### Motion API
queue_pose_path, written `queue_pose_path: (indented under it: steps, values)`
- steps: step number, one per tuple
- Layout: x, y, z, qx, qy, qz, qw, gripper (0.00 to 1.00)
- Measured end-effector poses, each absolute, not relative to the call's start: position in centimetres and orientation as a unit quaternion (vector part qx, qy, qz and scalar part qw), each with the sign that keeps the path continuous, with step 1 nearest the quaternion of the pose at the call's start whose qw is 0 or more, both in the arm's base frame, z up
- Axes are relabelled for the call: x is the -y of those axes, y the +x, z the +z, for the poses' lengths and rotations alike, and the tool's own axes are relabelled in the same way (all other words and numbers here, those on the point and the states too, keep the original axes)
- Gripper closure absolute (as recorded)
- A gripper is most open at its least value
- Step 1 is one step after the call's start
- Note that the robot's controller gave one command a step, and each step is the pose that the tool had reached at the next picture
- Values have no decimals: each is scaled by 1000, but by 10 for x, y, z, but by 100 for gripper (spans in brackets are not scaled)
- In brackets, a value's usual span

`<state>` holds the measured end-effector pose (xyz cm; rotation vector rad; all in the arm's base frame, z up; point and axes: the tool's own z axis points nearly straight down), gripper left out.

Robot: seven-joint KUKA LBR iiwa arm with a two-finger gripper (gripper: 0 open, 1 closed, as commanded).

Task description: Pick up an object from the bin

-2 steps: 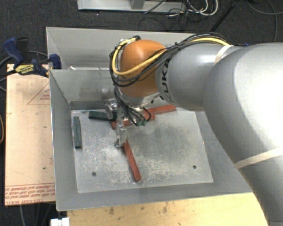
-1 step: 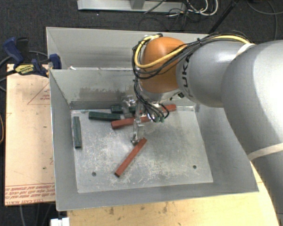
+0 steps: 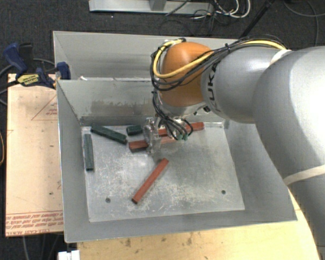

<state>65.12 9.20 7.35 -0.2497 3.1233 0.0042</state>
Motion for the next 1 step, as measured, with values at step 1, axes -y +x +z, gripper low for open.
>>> queue_pose_path:
  steps: [1]
  values:
    - [-86, 646, 217, -978, -208, 0, 6, 100]
